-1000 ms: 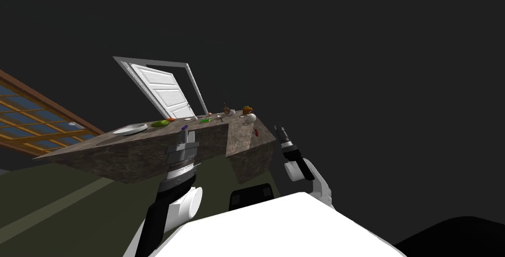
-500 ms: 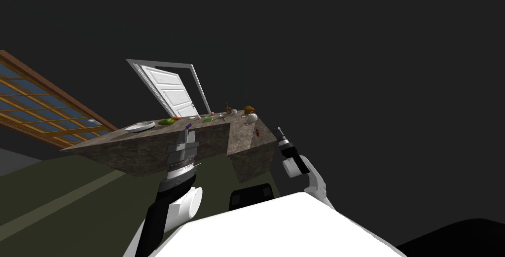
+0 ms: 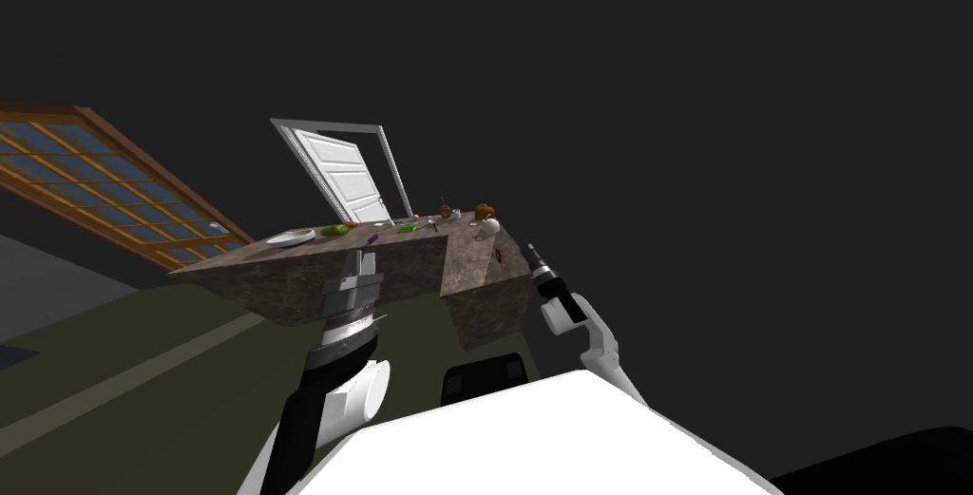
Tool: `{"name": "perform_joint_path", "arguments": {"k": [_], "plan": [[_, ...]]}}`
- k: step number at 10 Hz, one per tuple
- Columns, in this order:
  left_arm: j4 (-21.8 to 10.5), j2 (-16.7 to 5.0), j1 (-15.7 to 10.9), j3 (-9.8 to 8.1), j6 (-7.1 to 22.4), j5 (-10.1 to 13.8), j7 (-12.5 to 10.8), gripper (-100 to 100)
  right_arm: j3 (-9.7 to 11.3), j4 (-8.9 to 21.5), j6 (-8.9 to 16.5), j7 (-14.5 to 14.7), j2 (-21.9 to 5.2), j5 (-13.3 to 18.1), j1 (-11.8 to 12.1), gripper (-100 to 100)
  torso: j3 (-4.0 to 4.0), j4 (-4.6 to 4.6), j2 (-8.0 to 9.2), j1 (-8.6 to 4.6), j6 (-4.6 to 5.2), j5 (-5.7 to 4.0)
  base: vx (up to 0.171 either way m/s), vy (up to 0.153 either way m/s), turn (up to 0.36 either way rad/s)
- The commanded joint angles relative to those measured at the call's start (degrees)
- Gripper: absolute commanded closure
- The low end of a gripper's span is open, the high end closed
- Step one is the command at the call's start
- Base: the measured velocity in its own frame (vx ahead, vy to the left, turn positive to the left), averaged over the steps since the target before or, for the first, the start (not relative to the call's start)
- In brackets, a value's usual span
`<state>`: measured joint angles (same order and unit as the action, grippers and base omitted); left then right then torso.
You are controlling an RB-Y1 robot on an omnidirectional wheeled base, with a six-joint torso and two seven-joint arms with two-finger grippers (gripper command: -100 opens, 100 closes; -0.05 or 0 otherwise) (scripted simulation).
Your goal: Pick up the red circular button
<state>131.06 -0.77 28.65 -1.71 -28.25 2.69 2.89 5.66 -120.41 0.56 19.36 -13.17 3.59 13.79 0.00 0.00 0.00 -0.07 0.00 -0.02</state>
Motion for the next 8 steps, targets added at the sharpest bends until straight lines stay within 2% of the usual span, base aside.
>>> {"name": "perform_joint_path", "arguments": {"k": [1,2,3,4,5,6,7,8], "plan": [[0.0,0.0,0.0,0.0,0.0,0.0,0.0,0,0.26,0.39,2.13,0.96,-0.16,-0.07,-0.99,-100,0.0,0.0,0.0,0.0,0.0,0.0,-0.006,-0.017,0.063],[0.0,0.0,0.01,0.0,0.0,0.0,0.0,0,0.68,1.42,4.22,2.52,-0.75,-0.34,-2.49,-100,0.0,0.0,-0.01,0.0,0.03,0.0,-0.005,-0.017,0.123],[0.0,0.0,0.0,0.0,0.0,0.0,0.0,0,0.68,1.42,4.9,2.52,-0.75,-0.34,-2.49,-100,-0.01,0.0,-0.01,0.0,0.01,0.0,-0.007,-0.018,0.052],[0.0,0.0,0.01,0.0,0.0,0.0,0.0,0,1.1,2.51,6.68,4.1,-1.34,-0.61,-4.03,-100,0.0,0.0,-0.01,0.0,0.03,0.0,-0.011,-0.021,0.104],[0.0,0.0,0.0,0.0,0.0,0.0,0.0,0,1.1,2.51,7.72,4.1,-1.34,-0.61,-4.03,-100,0.0,0.0,0.0,-0.01,0.01,0.0,-0.009,-0.018,0.065],[0.0,0.0,0.01,0.0,0.0,0.0,0.0,0,1.53,3.65,9.64,5.7,-1.94,-0.89,-5.59,-100,0.0,0.0,0.0,0.0,0.03,0.0,-0.011,-0.014,0.114],[0.0,0.0,0.0,0.0,0.0,0.0,0.0,0,1.53,3.65,10.59,5.7,-1.94,-0.89,-5.59,-100,0.0,0.0,0.0,0.01,0.01,0.0,-0.009,-0.014,0.075],[0.0,0.0,0.01,0.0,0.0,0.0,0.0,0,1.96,4.85,12.72,7.32,-2.54,-1.17,-7.17,-100,0.0,0.0,0.0,0.01,0.04,0.0,-0.012,-0.018,0.116]]}}
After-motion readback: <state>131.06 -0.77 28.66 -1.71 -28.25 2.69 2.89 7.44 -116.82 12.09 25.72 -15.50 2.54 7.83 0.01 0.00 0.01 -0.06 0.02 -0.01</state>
